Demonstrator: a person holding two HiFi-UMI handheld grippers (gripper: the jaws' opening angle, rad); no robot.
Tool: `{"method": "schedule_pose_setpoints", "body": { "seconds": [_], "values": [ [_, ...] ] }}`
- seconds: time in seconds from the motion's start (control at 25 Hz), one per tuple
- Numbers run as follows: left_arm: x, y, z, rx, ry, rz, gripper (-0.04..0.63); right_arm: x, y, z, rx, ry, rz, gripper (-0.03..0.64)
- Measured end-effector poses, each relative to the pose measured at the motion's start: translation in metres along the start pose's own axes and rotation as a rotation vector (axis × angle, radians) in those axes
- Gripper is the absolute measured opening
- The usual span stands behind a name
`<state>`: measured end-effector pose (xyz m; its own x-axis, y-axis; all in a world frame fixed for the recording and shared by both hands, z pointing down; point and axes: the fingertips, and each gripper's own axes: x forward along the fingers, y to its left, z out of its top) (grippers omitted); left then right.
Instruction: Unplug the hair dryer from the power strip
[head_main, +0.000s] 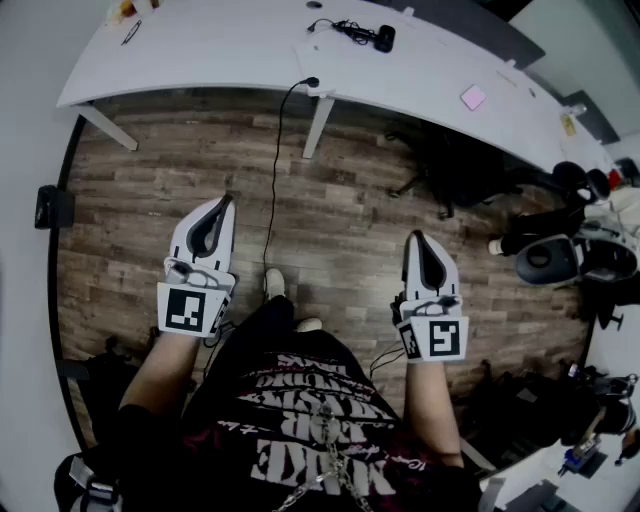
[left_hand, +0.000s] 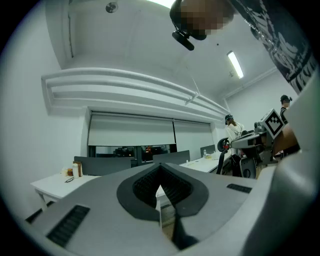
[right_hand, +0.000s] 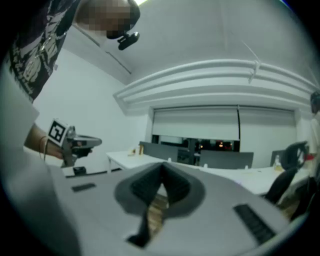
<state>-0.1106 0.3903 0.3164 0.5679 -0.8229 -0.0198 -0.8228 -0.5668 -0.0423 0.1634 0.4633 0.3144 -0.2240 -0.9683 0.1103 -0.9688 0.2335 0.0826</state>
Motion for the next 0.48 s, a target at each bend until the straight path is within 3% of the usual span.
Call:
{"method": "schedule_pose_setpoints", "body": {
  "seconds": [0.48],
  "values": [
    [-0.059,-0.051,0.011,-0.005,-0.006,0.063,0.021,-0.064,-0.004,-0.011,0.05,-0.024,0.043,0.031]
  ]
}}
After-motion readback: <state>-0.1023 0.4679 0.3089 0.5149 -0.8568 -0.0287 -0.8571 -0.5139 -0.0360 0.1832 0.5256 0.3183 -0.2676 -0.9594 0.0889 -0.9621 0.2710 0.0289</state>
